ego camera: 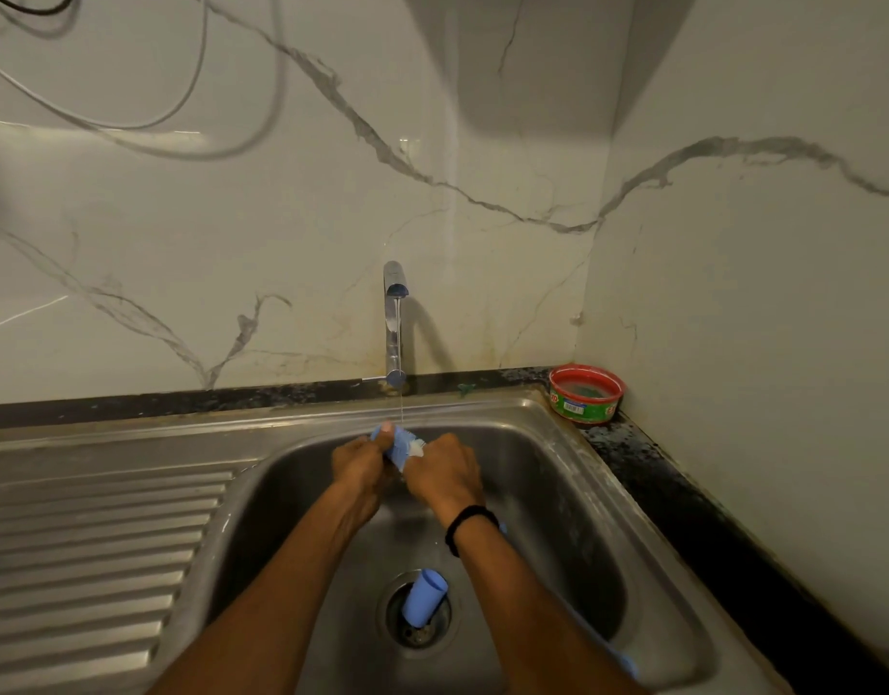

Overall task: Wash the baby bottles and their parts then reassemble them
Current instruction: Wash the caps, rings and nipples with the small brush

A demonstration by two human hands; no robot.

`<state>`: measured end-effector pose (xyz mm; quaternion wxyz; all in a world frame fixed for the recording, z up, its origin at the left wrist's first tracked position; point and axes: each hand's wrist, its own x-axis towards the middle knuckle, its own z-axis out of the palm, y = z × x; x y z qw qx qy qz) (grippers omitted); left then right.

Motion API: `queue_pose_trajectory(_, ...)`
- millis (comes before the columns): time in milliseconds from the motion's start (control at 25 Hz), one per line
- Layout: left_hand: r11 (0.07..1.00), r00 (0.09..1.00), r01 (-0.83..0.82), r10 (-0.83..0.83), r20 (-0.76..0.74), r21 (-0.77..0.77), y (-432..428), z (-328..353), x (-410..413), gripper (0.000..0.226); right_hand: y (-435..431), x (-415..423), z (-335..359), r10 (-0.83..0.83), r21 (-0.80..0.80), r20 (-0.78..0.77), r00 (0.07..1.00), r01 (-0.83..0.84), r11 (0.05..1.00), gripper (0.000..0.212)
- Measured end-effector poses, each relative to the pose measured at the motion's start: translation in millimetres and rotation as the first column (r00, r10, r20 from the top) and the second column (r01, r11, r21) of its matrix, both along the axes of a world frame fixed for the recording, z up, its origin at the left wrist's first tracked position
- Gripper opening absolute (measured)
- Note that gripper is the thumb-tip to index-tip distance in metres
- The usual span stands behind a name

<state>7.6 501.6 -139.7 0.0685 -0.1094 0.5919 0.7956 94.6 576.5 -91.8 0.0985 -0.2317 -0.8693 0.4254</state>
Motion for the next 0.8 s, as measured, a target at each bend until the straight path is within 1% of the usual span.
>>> queue_pose_trajectory(80,0.995,0.996,-0.095,0.095,-0.001,-0.038,0,-1,-2,0.018,-5,2,3,0.017,0.014,0.018,1.0,-0.017,1.0,0.043)
queue_pose_trajectory(160,0.987,0.987,-0.151,0.154,0.038,-0.063,1,-6,-4,0.02,-8,4,3,0.014,0.054,0.036,0.999,-0.015,0.998,0.042)
queue_pose_trajectory(320,0.989,0.987,-0.143,0.146,0.068,-0.036,5,-3,0,0.024,-8,6,5,0.009,0.158,0.07,0.997,-0.02,0.987,0.042)
queue_pose_trajectory(440,0.98,0.979,-0.192,0.196,0.062,-0.057,-7,-7,-4,0.017,-7,9,8,-0.005,0.238,0.096,0.995,-0.018,0.971,0.046)
queue_pose_trajectory(520,0.973,0.979,-0.203,0.205,0.002,-0.112,-24,-14,-13,0.012,0,13,10,-0.05,0.267,0.107,0.993,0.019,0.963,0.047)
queue_pose_trajectory(640,0.956,0.99,-0.101,0.068,-0.126,-0.275,-32,-15,-8,0.022,19,15,12,-0.133,0.292,0.093,0.987,0.101,0.951,0.045)
queue_pose_trajectory(720,0.931,0.972,-0.042,-0.046,-0.231,-0.363,-30,-12,2,0.02,20,16,12,-0.111,0.273,0.085,0.99,0.084,0.959,0.046)
queue_pose_trajectory(800,0.903,0.936,0.016,-0.165,-0.312,-0.43,-29,-10,5,0.029,18,16,13,-0.065,0.253,0.071,0.995,0.045,0.966,0.046)
